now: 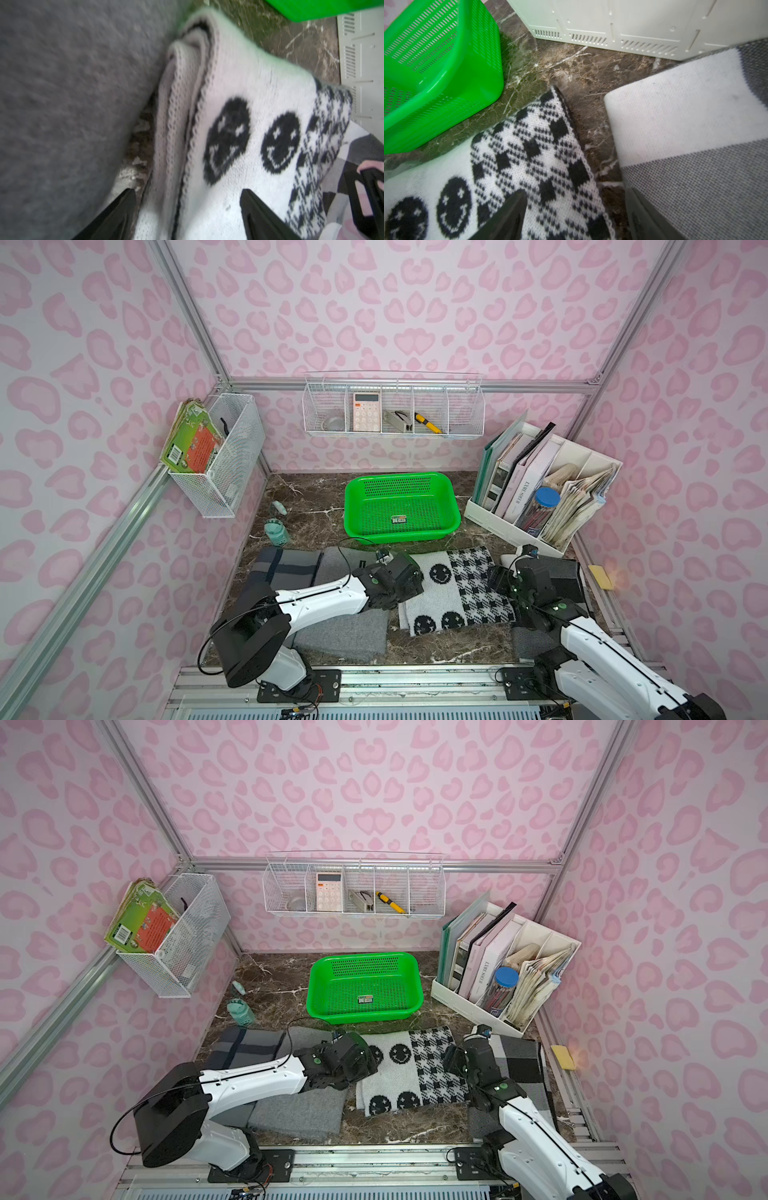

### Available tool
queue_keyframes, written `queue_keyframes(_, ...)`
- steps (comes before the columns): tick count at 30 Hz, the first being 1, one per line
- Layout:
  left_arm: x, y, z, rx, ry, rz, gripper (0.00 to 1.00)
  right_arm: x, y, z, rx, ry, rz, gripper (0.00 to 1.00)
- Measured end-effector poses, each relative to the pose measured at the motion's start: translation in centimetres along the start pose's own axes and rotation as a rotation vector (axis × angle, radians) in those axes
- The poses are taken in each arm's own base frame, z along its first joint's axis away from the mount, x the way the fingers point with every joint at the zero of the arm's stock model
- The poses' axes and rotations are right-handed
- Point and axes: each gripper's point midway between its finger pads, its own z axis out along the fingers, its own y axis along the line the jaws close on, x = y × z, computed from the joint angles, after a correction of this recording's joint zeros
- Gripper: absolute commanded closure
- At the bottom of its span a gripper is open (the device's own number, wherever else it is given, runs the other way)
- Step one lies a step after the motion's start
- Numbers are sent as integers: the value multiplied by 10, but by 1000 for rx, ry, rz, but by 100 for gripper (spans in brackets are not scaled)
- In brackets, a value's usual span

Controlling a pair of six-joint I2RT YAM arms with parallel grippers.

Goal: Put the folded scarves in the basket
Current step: Adjust the scarf at the center of the board.

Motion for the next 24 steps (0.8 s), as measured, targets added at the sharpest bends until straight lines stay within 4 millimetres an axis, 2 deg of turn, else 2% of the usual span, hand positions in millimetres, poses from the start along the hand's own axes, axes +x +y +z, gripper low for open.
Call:
queue_keyframes(3, 14, -6, -1, 12, 22, 20, 16, -2, -7, 10, 3, 39, 3, 23)
queue_keyframes(8, 28, -4, 0, -13, 18, 27, 15, 0, 3, 23, -39, 102, -38, 26)
queue_keyframes(11, 28, 5, 4, -48, 8, 6, 15, 1, 7, 28, -54, 130, -58, 30)
queue_keyframes(24, 21, 17, 8, -99, -43, -47, 15, 15, 6, 49, -40, 228, -92, 33)
